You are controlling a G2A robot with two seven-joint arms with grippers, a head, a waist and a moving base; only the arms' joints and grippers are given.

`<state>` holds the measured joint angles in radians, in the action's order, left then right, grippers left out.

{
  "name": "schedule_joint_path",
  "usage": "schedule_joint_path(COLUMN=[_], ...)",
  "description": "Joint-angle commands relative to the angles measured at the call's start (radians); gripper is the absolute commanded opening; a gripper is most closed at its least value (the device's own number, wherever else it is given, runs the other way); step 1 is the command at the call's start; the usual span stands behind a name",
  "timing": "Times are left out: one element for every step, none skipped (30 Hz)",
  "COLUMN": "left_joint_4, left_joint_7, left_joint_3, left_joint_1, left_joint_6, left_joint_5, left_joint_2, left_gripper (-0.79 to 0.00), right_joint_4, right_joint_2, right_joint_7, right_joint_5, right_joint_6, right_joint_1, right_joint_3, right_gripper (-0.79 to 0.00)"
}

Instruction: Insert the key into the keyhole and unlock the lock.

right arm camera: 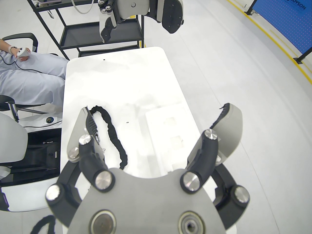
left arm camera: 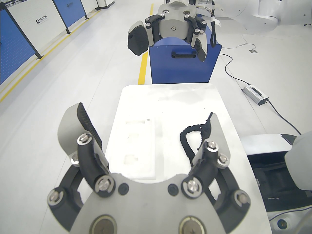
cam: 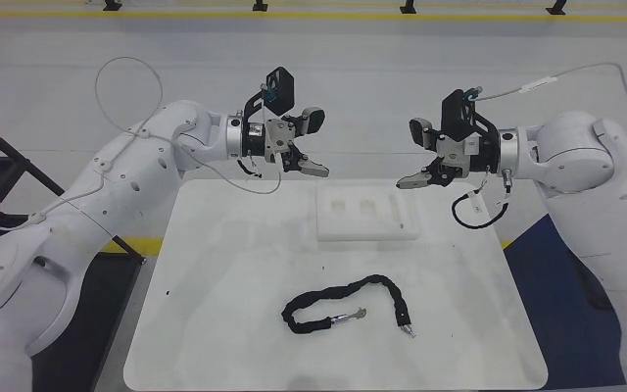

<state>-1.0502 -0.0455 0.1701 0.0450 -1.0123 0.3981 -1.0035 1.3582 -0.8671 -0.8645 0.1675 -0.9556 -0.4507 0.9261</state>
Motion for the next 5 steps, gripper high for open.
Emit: schedule_joint_path(left_joint_4=[0.000, 0.000, 0.000, 0.000, 0.000], left_joint_7=[0.000, 0.000, 0.000, 0.000, 0.000], left_joint_3=[0.000, 0.000, 0.000, 0.000, 0.000], left_joint_1=[0.000, 0.000, 0.000, 0.000, 0.000], left_joint_6=[0.000, 0.000, 0.000, 0.000, 0.000], left_joint_5=[0.000, 0.000, 0.000, 0.000, 0.000], left_joint_2=[0.000, 0.000, 0.000, 0.000, 0.000], left_gripper=[-0.001, -0.001, -0.001, -0.001, -0.001], right_joint_4=[0.000, 0.000, 0.000, 0.000, 0.000], right_joint_2=[0.000, 0.000, 0.000, 0.000, 0.000], right_joint_7=[0.000, 0.000, 0.000, 0.000, 0.000], right_joint_5=[0.000, 0.000, 0.000, 0.000, 0.000], right_joint_6=[0.000, 0.000, 0.000, 0.000, 0.000], right_joint_1=[0.000, 0.000, 0.000, 0.000, 0.000], right_joint_3=[0.000, 0.000, 0.000, 0.000, 0.000], right_gripper=[0.000, 0.000, 0.000, 0.000, 0.000])
